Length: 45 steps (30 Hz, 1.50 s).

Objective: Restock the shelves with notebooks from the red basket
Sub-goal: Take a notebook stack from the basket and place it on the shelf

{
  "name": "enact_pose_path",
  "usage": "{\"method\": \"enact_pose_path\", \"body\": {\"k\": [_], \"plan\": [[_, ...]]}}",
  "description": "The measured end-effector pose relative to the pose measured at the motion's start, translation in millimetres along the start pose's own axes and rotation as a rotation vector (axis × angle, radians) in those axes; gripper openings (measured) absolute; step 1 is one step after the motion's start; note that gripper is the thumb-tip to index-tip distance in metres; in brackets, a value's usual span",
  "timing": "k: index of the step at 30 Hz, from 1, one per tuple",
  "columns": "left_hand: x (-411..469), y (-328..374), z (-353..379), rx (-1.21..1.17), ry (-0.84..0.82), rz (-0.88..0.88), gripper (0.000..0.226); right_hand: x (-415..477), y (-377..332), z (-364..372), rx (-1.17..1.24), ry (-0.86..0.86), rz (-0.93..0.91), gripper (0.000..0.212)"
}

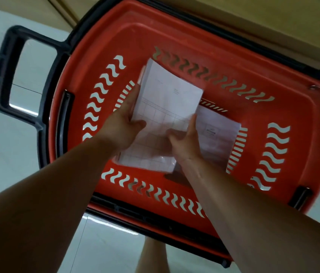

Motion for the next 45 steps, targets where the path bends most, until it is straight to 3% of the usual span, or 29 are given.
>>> {"method": "enact_pose_path", "body": {"k": [8, 16, 20, 31, 40, 45], "plan": [[-71.8, 57.7, -12.9, -0.211, 0.110, 0.000, 0.080, -57.0, -39.7, -25.2, 0.091, -0.201, 0.051, 0.041], [-210.8, 143.1, -65.8, -0.402, 0.277, 0.027, 0.078, -181.1, -126.1, -54.1, 0.031, -0.366, 0.077, 0.091], [-301.5, 203.9, -94.7, -0.578, 0.372, 0.012, 0.074, -263.0, -197.4, -90.9, 0.037, -0.473, -0.002, 0.054], [-496.6, 330.2, -150.3, -0.880, 0.564, 0.052, 0.073, -423.1, -344.3, -171.6, -0.050, -0.698, -0.264, 0.062], [-493.4, 362.3, -222.4, -0.878, 0.444, 0.191, 0.067, -472.8, -432.5, -174.7, -0.042, -0.531, -0.480, 0.061], [-458.6, 357.4, -302.3, -0.787, 0.298, 0.298, 0.066, -489.6, -468.1, -123.4, 0.066, -0.332, -0.554, 0.060]]}}
Point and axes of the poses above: each hand's wrist, its own x-axis towards the middle knuckle, its own z-axis out of the palm, y = z × x, the point moved 5 cm from there along x, towards the middle knuckle, and after that the axes turned 4 degrees about x, right-handed, at the moved point
